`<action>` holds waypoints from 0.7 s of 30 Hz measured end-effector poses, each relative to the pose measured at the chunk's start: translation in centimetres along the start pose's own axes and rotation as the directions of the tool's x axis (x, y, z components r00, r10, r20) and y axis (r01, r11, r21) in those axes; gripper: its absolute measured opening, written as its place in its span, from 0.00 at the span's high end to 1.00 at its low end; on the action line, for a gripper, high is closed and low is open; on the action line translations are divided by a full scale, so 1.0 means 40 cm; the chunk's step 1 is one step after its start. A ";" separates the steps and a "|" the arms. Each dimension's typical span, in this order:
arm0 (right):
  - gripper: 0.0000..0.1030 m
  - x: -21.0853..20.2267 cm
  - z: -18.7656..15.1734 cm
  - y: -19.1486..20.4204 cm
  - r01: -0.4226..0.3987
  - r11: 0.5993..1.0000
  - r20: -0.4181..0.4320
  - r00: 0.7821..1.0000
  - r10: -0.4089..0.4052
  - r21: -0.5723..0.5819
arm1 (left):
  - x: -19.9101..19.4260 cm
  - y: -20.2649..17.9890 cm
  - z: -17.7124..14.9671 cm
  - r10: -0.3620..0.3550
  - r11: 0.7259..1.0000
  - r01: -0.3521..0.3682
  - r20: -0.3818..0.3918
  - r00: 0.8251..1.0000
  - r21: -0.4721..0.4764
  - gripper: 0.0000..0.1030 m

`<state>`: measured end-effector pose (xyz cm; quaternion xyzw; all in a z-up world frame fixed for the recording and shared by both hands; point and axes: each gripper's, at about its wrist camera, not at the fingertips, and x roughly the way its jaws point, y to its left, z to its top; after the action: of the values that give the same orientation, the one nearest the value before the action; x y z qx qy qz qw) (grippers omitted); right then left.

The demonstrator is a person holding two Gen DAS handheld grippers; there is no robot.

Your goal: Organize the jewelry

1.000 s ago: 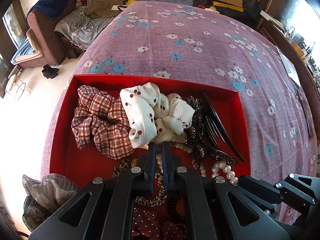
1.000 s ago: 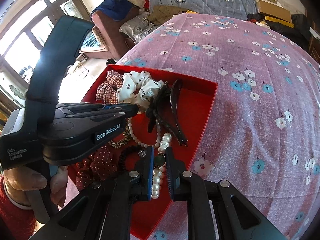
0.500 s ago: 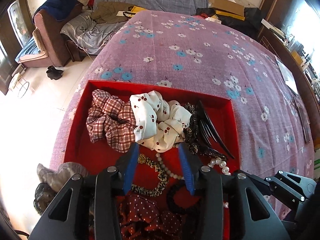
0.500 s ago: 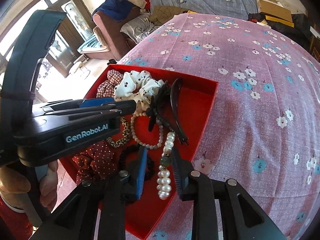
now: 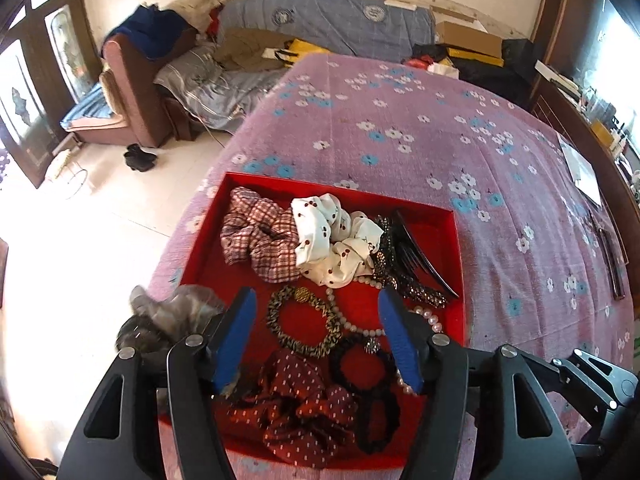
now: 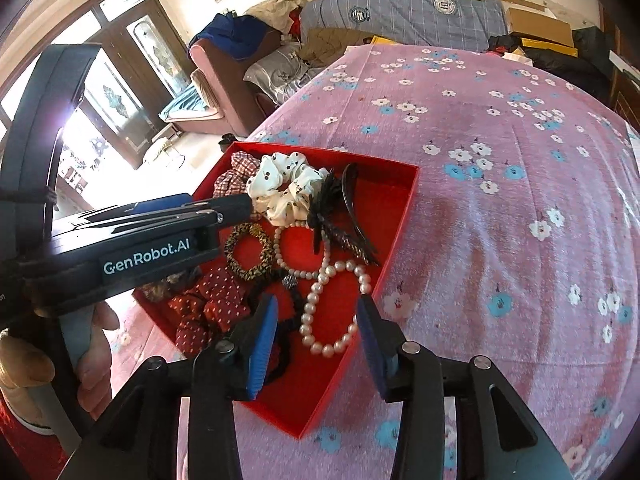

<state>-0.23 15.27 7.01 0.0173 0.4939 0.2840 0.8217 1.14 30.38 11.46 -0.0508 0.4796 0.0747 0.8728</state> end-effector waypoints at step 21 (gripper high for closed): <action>0.47 -0.199 -0.089 0.009 0.023 0.999 0.073 0.997 -0.020 -0.042 | -0.414 -0.021 -0.117 0.361 0.932 -0.315 0.425 0.830 -0.178 0.06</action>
<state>-6.10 10.81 11.69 0.0047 0.4575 0.2847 0.8424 -11.35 27.46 22.95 0.0098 0.2613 0.2615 0.9291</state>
